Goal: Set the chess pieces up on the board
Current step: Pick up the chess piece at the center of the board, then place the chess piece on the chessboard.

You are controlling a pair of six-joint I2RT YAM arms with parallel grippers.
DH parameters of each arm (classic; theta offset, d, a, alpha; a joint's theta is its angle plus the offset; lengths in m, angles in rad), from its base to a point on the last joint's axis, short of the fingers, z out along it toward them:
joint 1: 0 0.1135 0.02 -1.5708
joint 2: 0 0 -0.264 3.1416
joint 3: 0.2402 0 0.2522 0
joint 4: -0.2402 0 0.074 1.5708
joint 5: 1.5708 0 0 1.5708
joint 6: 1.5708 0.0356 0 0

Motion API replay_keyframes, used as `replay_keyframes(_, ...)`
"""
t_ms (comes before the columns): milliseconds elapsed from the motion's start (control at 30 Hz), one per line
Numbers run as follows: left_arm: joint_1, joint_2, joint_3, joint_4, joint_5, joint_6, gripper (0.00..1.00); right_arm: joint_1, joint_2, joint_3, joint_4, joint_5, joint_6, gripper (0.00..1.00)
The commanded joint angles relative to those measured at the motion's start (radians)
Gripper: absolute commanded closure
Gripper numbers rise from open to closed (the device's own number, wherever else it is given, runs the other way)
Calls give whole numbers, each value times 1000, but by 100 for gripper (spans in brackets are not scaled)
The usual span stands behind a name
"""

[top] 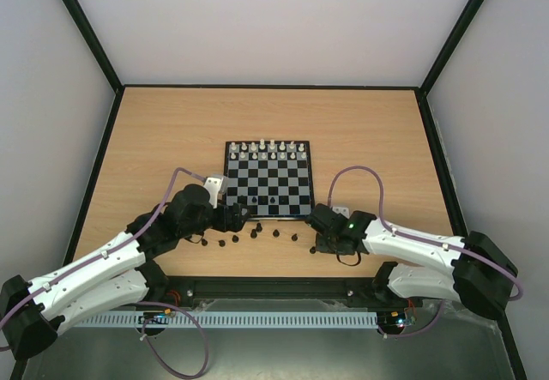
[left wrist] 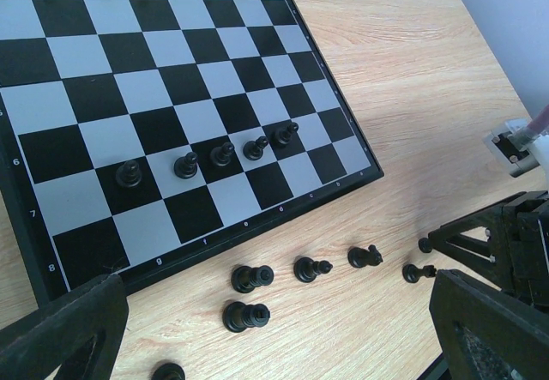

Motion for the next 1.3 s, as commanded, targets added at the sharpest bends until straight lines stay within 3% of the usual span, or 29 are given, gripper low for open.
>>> replay_keyframes(0,-5,-4,-7,11,5,6,1,7,22,10,-11,-3,-8,80)
replay_keyframes(300,-5,-9,-9,9,5,3,1,23,46,29,-23,4,-4,97)
replay_keyframes(667,-4,20,-6,6,-40,-14,1,3,129,300,-144,119,-152,95)
replay_keyframes(1000,-3,45,28,-9,-124,-52,1,-199,344,491,-58,-25,-443,97)
replay_keyframes(1267,-1,73,34,-20,-169,-64,1,-265,505,570,-18,-105,-538,99)
